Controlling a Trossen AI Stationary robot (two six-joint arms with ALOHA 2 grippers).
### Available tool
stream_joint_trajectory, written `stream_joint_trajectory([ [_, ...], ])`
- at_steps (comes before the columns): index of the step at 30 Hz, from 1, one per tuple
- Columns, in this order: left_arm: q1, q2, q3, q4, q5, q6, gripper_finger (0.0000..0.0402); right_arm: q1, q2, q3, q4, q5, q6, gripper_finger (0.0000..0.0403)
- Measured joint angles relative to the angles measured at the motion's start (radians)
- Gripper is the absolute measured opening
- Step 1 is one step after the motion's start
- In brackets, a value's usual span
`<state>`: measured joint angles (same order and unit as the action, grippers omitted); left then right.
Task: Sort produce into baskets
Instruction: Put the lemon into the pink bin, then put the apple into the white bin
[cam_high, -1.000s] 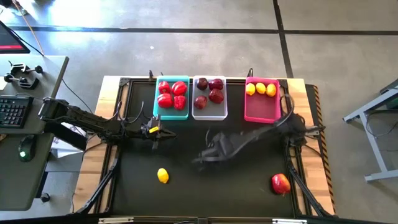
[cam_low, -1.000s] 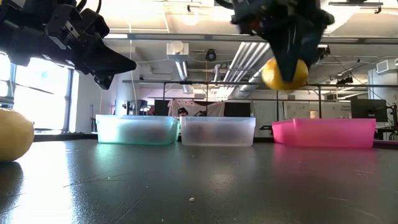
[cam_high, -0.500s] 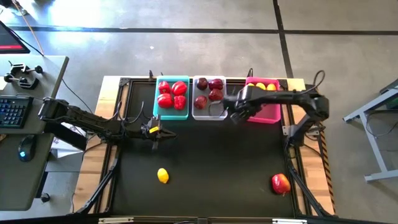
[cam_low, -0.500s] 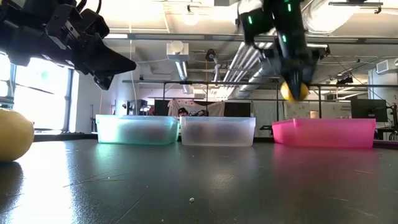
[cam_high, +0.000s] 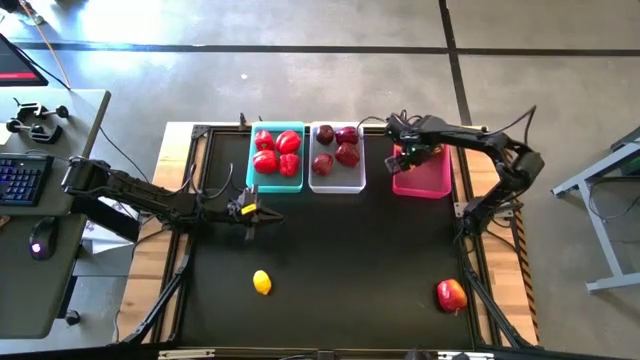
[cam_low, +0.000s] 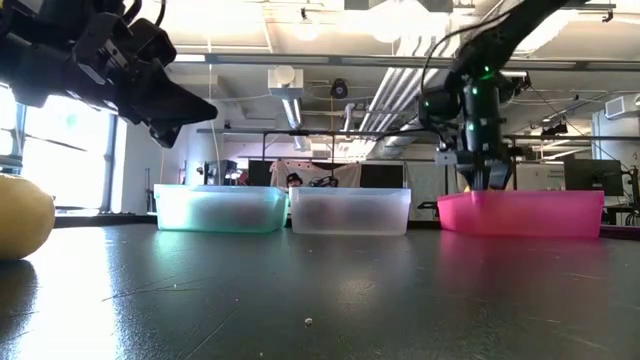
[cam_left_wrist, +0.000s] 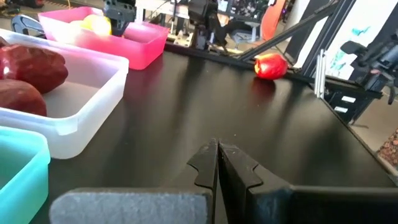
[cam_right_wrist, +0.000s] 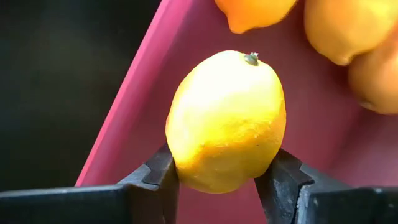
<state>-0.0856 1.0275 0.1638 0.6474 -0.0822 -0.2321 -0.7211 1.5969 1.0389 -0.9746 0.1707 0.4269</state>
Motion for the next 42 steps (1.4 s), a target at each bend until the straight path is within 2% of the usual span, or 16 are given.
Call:
stream_joint_trajectory([
  [3,0.0,0.0,0.0,-0.007,-0.005,0.0,0.0,-0.029,0.001,-0.031,0.049,-0.022,-0.026,0.0157],
  [15,0.001,0.0,0.0,-0.007,-0.007,-0.001,0.0,-0.045,0.001,-0.031,0.081,0.015,-0.036,0.0263],
  [21,0.001,0.0,0.0,-0.008,-0.007,-0.001,0.0,-0.041,0.0,0.024,0.038,0.024,-0.063,0.0277],
  [24,0.001,0.0,0.0,-0.008,-0.007,-0.001,0.0,-0.002,-0.016,0.082,-0.053,0.111,-0.062,0.0254],
  [26,0.001,0.0,0.0,-0.008,-0.007,-0.001,0.0,0.035,-0.044,0.12,-0.099,0.177,-0.043,0.0227],
  [28,0.001,0.0,0.0,-0.008,-0.008,-0.001,0.0,0.073,-0.082,0.135,-0.124,0.197,-0.017,0.0193],
  [35,0.001,0.0,0.0,-0.01,-0.007,-0.001,0.0,0.284,-0.231,0.058,-0.117,0.194,0.103,0.0066],
  [38,0.001,0.0,0.0,-0.015,-0.008,-0.001,0.0,0.394,-0.285,0.021,-0.134,0.159,0.186,0.0023],
  [40,0.001,0.0,0.0,-0.016,-0.008,-0.001,0.0,0.478,-0.312,0.004,-0.156,0.103,0.259,0.0006],
  [42,0.001,0.0,0.0,-0.017,-0.008,0.0,0.0,0.571,-0.334,0.0,-0.184,0.053,0.347,0.0006],
])
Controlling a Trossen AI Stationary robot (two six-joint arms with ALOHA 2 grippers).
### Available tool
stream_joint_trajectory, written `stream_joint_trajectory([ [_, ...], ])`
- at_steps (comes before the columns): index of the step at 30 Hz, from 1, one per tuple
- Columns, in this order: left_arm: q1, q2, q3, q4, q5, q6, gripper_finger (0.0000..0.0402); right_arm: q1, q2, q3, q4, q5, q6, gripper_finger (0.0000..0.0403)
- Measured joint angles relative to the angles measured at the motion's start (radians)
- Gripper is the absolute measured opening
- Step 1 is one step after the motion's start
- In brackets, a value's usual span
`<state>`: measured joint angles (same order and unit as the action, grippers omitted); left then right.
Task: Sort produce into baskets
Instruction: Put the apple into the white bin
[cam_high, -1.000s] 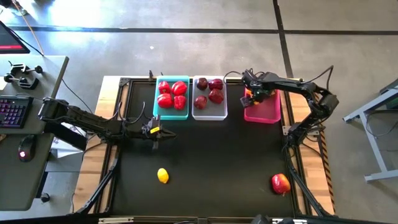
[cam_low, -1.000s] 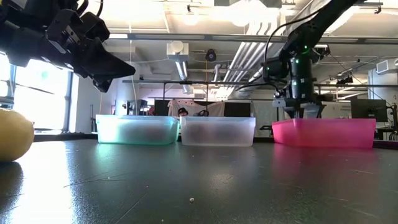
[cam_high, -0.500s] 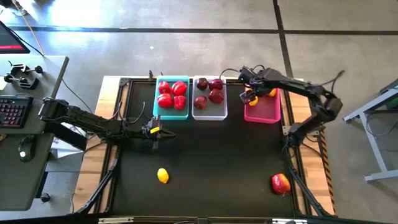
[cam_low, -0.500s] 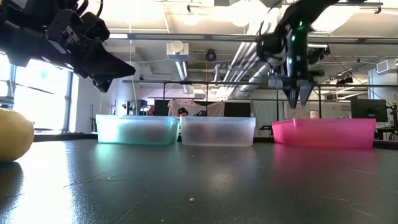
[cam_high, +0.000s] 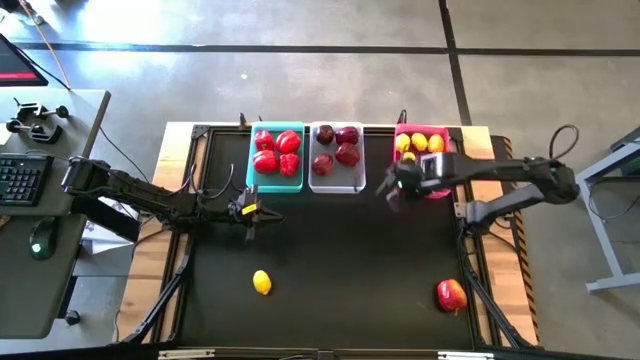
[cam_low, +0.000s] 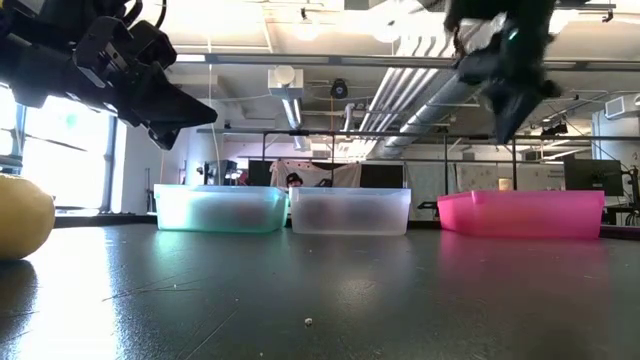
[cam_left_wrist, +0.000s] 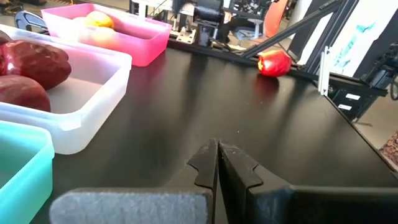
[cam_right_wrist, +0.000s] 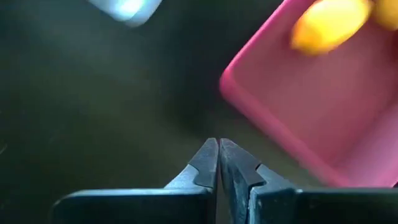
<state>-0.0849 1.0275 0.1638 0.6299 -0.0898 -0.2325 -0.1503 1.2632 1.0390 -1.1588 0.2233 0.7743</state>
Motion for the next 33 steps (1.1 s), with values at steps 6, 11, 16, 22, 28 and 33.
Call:
stream_joint_trajectory([
  [6,0.0,0.0,0.0,-0.001,0.0,0.007,0.0,0.303,-0.028,0.0,-0.109,-0.198,0.359,0.0007],
  [11,0.0,0.0,0.0,-0.001,0.0,0.008,0.0,0.543,-0.02,0.0,-0.105,-0.375,0.696,0.0006],
  [16,0.0,0.0,0.0,-0.003,0.0,0.008,0.0,0.71,0.007,-0.001,-0.069,-0.466,0.923,0.0051],
  [22,0.0,0.0,0.0,-0.004,0.0,0.008,0.0,0.799,0.082,-0.001,-0.043,-0.612,1.074,0.018],
  [28,0.0,0.0,0.0,-0.004,0.0,0.008,0.0,0.822,0.172,-0.001,-0.006,-0.713,1.112,0.0308],
  [33,0.0,0.0,0.0,-0.004,0.0,0.001,0.0,0.825,0.237,-0.001,-0.038,-0.747,1.065,0.0351],
])
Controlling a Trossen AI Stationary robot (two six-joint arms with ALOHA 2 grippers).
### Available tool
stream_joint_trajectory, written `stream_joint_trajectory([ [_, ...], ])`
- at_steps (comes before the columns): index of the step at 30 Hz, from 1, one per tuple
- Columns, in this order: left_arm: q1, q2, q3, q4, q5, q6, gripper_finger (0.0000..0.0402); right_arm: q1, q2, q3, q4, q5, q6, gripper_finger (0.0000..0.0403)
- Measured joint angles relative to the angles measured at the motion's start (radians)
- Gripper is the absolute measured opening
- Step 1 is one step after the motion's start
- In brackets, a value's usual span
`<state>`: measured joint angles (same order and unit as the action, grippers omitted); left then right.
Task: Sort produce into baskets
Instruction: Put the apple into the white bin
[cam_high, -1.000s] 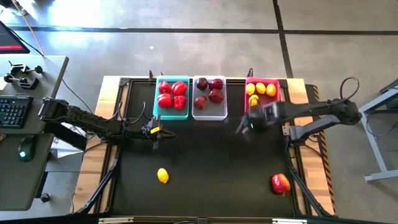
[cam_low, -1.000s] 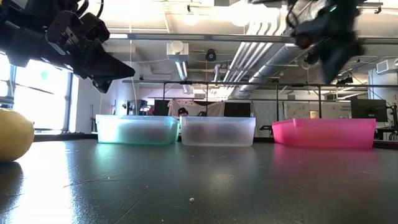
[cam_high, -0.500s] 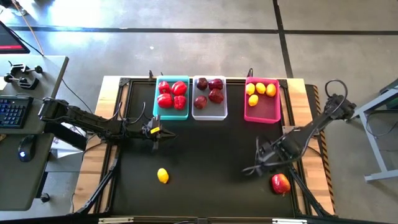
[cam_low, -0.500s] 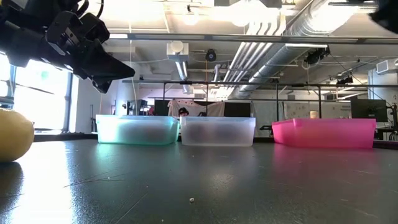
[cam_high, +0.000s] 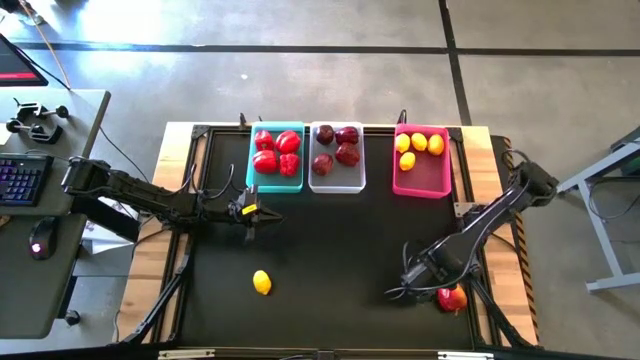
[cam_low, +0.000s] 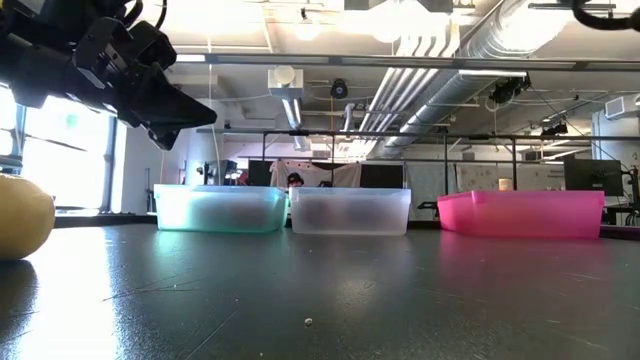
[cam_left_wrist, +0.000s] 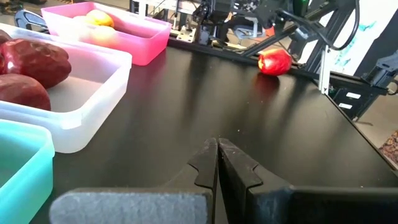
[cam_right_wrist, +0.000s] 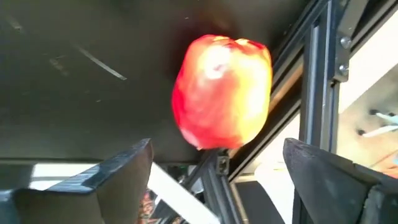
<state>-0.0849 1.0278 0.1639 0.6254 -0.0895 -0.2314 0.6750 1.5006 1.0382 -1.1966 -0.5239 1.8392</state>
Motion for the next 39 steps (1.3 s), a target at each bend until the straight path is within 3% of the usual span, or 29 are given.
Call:
stream_joint_trajectory([
  [11,0.0,0.0,0.0,0.0,0.0,-0.001,0.0,0.049,0.043,-0.046,0.002,-0.018,-0.025,0.0355],
  [20,0.0,0.0,0.0,0.0,0.0,-0.002,0.0,0.059,0.043,-0.156,0.215,-0.058,-0.014,0.0355],
  [33,0.0,0.0,0.0,-0.003,0.0,-0.004,0.0,0.074,0.043,-0.267,0.367,-0.075,-0.006,0.0354],
  [39,0.0,0.0,0.0,-0.01,0.0,-0.003,0.0,0.074,0.043,-0.302,0.423,-0.107,0.02,0.0302],
])
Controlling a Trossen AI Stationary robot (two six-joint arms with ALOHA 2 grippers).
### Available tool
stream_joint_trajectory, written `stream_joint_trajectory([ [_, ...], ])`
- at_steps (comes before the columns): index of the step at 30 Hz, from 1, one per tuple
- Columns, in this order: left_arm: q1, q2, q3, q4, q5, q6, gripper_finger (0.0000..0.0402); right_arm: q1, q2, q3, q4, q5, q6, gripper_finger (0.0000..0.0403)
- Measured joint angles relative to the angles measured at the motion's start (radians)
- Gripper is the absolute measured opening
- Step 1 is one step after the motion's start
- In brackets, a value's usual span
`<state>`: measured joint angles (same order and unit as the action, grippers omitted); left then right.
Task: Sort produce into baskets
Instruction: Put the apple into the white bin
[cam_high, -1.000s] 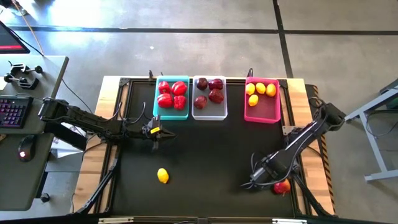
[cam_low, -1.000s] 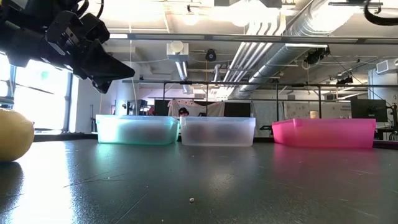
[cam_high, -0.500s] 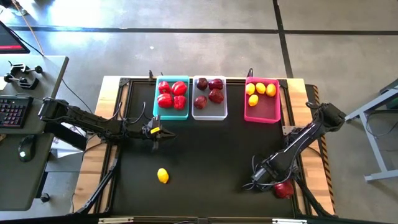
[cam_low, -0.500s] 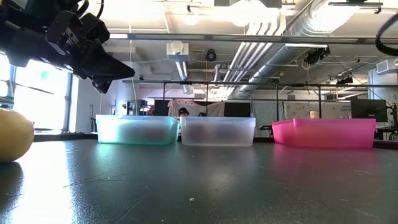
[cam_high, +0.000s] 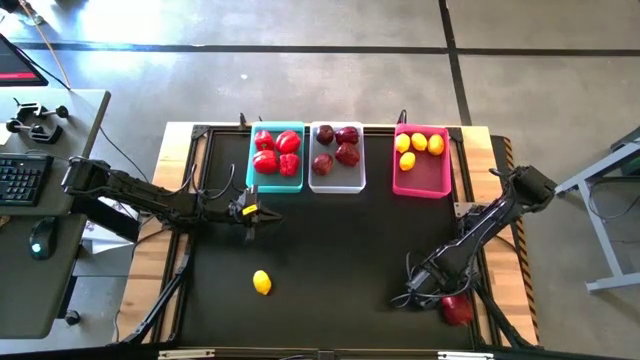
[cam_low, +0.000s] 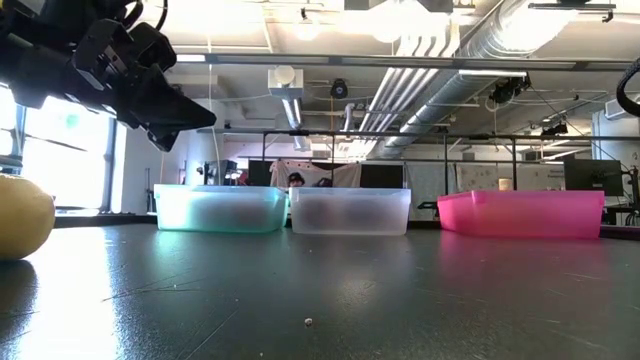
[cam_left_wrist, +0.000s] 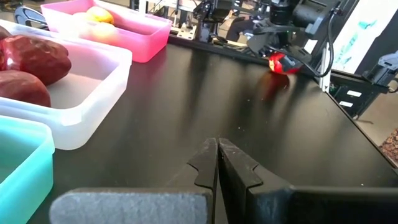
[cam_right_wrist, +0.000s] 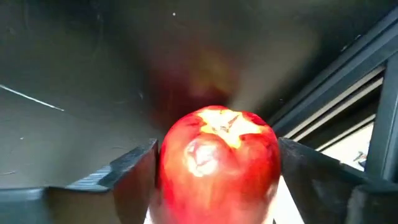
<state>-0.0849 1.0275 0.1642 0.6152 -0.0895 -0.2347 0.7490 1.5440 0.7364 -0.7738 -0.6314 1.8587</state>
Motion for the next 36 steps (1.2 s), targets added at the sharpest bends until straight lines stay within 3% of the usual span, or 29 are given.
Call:
stream_joint_trajectory([
  [4,0.0,0.0,0.0,0.0,0.0,0.0,0.0,0.0,0.0,0.0,0.004,-0.002,-0.007,0.0238],
  [10,0.0,0.0,0.0,0.0,0.0,0.001,0.0,-0.008,0.0,0.042,0.008,0.035,-0.073,0.0235],
  [17,0.0,0.0,0.0,0.003,-0.026,0.002,0.0,-0.07,0.0,0.16,-0.029,0.27,-0.175,0.0235],
  [23,0.0,0.0,0.0,0.004,-0.051,0.002,0.0,-0.185,-0.002,0.204,-0.031,0.601,-0.311,0.0235],
  [31,0.0,0.0,0.0,0.041,-0.052,-0.004,0.0,-0.415,0.0,0.204,0.158,1.286,-0.667,0.0235],
  [33,0.0,0.0,0.0,0.041,-0.052,-0.005,0.0,-0.484,0.0,0.204,0.288,1.383,-0.84,0.0235],
  [36,0.0,0.0,0.0,0.041,-0.052,-0.007,0.0,-0.587,0.0,0.204,0.543,1.426,-1.139,0.0235],
])
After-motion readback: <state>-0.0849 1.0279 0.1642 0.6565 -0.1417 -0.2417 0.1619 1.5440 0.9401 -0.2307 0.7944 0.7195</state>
